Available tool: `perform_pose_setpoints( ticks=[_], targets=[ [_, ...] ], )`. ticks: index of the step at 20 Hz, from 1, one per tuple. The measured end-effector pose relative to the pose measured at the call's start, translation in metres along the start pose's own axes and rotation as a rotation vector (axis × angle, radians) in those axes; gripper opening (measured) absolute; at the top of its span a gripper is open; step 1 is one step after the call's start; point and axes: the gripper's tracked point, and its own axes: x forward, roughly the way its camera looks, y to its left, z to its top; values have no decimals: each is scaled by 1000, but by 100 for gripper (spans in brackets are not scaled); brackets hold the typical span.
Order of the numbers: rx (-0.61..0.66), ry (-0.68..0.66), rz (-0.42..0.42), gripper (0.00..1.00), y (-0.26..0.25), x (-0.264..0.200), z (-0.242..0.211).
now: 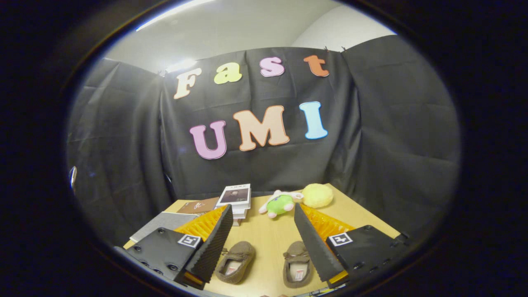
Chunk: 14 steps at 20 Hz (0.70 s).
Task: Open the storage box then place both shoes into the box .Put the left shoe in first, then the right shoe, with the right side of both shoes facing outward in a uniform manner.
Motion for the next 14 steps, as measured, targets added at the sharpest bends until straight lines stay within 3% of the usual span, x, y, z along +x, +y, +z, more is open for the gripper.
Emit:
perform_pose_setpoints(
  ticks=[6, 14],
  targets=[
    [68, 27, 27, 100, 12, 4, -5],
    [417, 144, 120, 100, 52, 13, -29]
  ],
)
